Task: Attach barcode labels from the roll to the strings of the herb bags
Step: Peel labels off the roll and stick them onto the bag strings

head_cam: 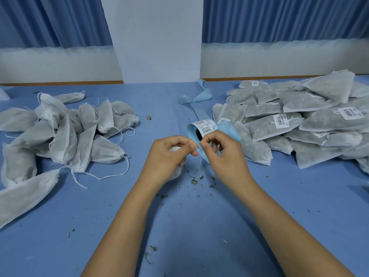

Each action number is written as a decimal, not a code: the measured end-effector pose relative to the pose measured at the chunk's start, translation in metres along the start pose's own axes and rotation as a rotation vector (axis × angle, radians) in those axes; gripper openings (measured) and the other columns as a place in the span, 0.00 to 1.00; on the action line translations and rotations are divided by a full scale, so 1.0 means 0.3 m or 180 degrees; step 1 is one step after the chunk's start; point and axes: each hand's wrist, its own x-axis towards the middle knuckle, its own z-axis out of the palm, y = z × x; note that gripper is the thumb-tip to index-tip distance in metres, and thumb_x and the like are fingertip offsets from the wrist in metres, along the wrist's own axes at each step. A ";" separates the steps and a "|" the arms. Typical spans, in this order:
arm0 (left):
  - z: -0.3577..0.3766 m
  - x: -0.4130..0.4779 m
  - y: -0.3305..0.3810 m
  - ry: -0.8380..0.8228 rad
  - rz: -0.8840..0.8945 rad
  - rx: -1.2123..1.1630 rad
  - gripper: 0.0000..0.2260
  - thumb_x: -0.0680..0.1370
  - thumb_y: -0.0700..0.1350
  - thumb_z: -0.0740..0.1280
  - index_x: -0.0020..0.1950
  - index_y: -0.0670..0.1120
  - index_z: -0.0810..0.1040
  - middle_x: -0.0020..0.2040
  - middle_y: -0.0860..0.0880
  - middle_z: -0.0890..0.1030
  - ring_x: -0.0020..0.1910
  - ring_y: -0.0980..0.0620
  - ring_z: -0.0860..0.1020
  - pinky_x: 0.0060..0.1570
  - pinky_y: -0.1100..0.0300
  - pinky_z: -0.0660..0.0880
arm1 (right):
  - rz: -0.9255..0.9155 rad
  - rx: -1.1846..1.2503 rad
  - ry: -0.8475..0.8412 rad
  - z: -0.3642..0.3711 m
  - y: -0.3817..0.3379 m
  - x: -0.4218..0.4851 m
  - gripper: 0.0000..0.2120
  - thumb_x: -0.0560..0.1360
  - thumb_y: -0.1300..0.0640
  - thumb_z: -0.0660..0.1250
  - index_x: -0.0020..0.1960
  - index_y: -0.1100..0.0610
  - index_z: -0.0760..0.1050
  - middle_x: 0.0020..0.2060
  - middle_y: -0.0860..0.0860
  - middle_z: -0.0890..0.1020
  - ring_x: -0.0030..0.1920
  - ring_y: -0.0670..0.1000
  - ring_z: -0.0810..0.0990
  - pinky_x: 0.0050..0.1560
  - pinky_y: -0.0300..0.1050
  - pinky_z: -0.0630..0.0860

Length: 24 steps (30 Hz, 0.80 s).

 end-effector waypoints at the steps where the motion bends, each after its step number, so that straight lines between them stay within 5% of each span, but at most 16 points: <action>1: 0.003 0.000 0.001 -0.0062 -0.0145 -0.0157 0.13 0.76 0.39 0.70 0.33 0.50 0.84 0.33 0.51 0.82 0.24 0.57 0.67 0.24 0.68 0.65 | -0.0032 -0.0067 -0.0011 -0.001 0.001 0.001 0.06 0.74 0.64 0.67 0.39 0.56 0.76 0.32 0.41 0.73 0.34 0.45 0.68 0.38 0.34 0.64; 10: -0.003 0.004 -0.009 0.0073 -0.0169 -0.0254 0.11 0.76 0.40 0.70 0.35 0.48 0.85 0.34 0.52 0.82 0.24 0.57 0.67 0.26 0.69 0.65 | -0.1017 -0.0183 0.0418 -0.008 -0.015 -0.007 0.06 0.70 0.60 0.74 0.42 0.63 0.80 0.37 0.53 0.80 0.37 0.52 0.76 0.42 0.40 0.73; 17: -0.002 0.005 -0.012 -0.0029 -0.0255 -0.0161 0.09 0.76 0.42 0.70 0.37 0.49 0.86 0.37 0.49 0.84 0.24 0.56 0.66 0.24 0.69 0.64 | -0.1401 -0.0754 0.0542 -0.011 0.014 -0.001 0.04 0.71 0.68 0.72 0.39 0.63 0.81 0.34 0.52 0.81 0.36 0.50 0.77 0.41 0.40 0.73; 24: -0.084 0.007 -0.001 -0.0344 -0.0280 0.0543 0.07 0.71 0.40 0.76 0.46 0.51 0.85 0.38 0.57 0.84 0.35 0.62 0.78 0.37 0.73 0.72 | 0.0508 0.0769 0.0889 -0.097 0.012 0.050 0.12 0.77 0.65 0.64 0.36 0.55 0.76 0.29 0.47 0.77 0.30 0.39 0.72 0.36 0.29 0.68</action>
